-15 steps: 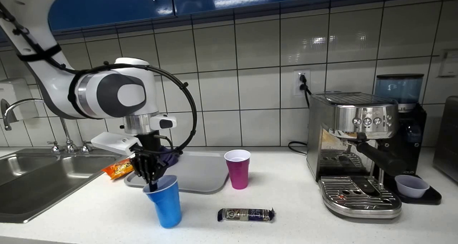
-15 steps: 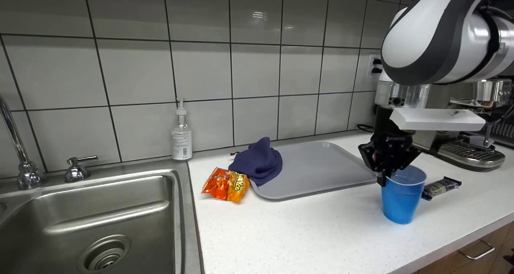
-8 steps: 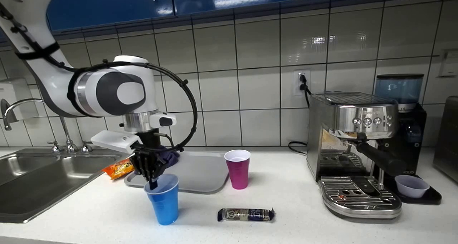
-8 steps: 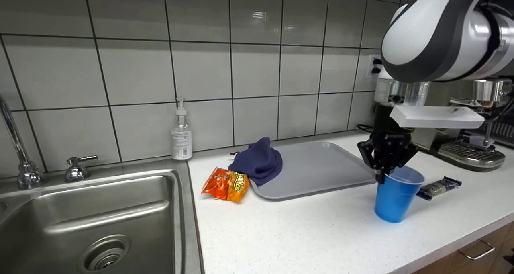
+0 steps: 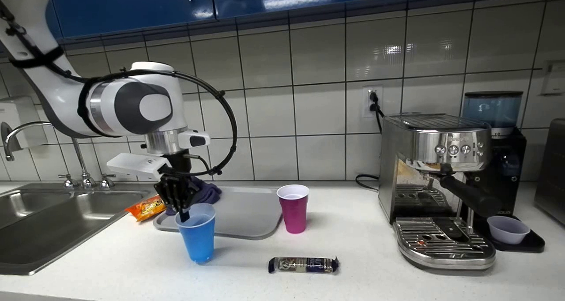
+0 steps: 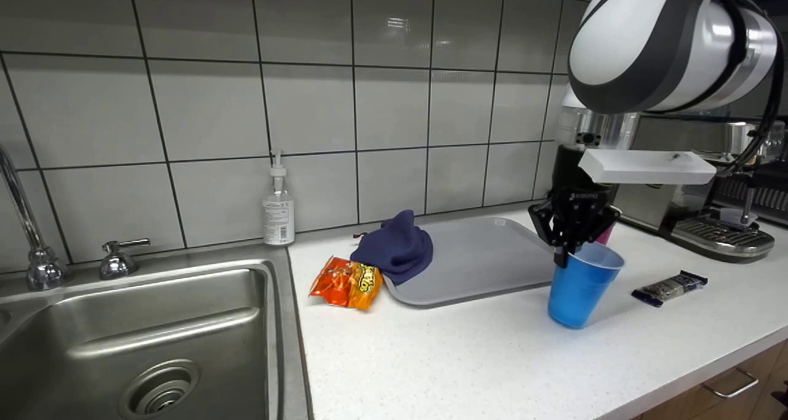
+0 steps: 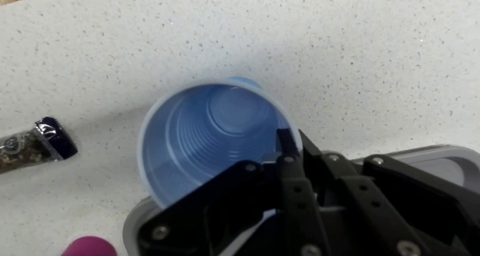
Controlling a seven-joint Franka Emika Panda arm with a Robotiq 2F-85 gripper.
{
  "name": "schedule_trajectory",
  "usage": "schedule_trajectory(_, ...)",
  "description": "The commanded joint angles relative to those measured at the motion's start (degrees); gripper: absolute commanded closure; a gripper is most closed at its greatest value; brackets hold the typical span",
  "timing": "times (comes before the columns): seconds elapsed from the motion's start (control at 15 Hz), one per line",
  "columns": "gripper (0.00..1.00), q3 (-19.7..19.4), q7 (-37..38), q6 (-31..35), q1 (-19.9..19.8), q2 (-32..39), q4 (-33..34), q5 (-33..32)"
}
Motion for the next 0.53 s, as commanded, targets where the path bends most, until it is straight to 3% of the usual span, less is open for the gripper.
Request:
schedule_trajectory(0.0, 0.99, 1.2, -1.9, -1.9, 0.8, -2.0, 1.9, 1.7)
schedule_trajectory(0.47, 0.99, 3.0, -1.0, -2.2, 2.7, -0.1, 6.8, 1.8)
